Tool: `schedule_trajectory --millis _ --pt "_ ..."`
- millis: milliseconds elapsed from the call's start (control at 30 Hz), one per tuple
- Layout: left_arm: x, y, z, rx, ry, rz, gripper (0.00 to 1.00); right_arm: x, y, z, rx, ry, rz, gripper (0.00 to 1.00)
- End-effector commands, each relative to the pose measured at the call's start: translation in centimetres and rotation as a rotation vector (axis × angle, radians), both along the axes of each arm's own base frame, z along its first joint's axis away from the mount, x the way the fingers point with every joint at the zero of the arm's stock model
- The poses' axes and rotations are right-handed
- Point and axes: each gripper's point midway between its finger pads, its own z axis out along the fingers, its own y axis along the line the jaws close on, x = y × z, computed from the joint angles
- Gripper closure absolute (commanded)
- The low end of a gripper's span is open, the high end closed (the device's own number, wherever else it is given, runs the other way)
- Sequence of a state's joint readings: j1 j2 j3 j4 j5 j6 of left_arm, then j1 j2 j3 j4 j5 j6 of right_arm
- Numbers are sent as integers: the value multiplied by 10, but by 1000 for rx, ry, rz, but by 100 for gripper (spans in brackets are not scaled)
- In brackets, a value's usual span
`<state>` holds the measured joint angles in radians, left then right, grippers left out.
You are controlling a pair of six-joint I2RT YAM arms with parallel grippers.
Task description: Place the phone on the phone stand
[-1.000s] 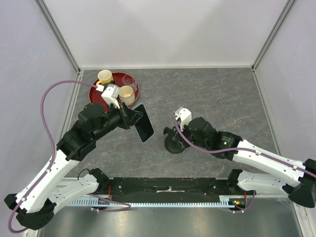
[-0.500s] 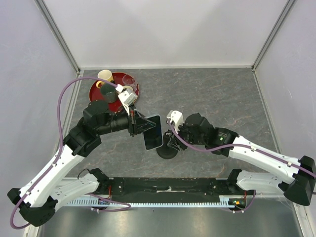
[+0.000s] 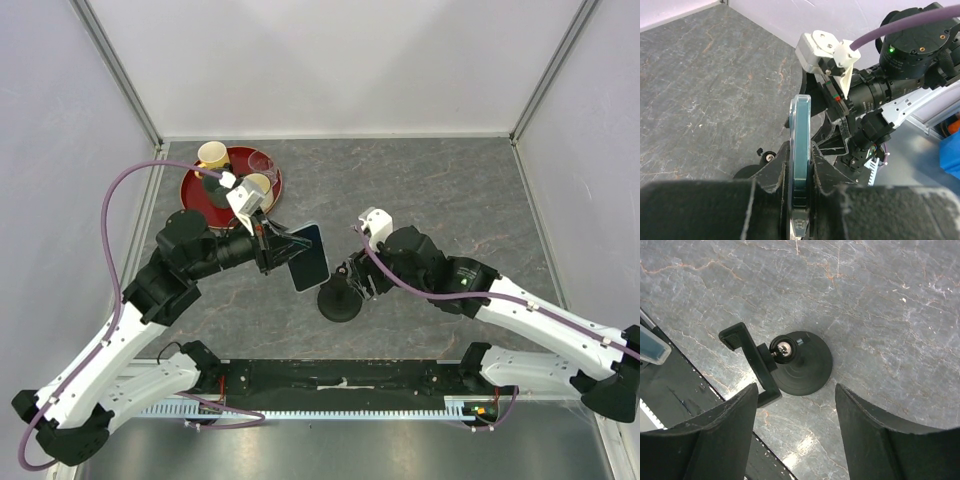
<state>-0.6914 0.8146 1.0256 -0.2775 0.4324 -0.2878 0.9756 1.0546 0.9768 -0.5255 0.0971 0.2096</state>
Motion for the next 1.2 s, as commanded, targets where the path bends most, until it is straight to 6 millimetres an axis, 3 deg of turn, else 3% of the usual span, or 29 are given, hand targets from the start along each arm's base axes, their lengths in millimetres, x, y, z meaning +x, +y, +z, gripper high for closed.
schedule_trajectory --millis 0,100,233,300,500,600,667,833,967,1167 --pt "1 5 31 -90 -100 32 98 4 -14 2 -3 5 -95 32" --pt "-1 3 28 -86 -90 15 98 -1 -18 -1 -20 10 -84 36" --pt "1 -2 20 -71 -73 -5 98 -1 -25 -2 -39 5 -100 51" --pt "2 -3 21 -76 -74 -5 98 -3 -26 3 -31 8 -103 52" --pt "4 -2 25 -87 -87 12 98 -37 14 40 211 33 128 32" --pt "2 -2 24 -92 -76 7 98 -39 20 28 182 52 127 30" --pt "1 -2 24 -102 -63 4 98 -31 16 9 118 63 70 31" --pt "-2 -3 27 -120 -48 -4 98 -14 0 -12 35 55 -69 38" --pt "-1 -5 25 -121 -32 -10 98 -9 -6 -14 28 40 -116 44" --pt "-1 -19 17 -137 9 -71 98 -7 -17 -13 0 18 -138 63"
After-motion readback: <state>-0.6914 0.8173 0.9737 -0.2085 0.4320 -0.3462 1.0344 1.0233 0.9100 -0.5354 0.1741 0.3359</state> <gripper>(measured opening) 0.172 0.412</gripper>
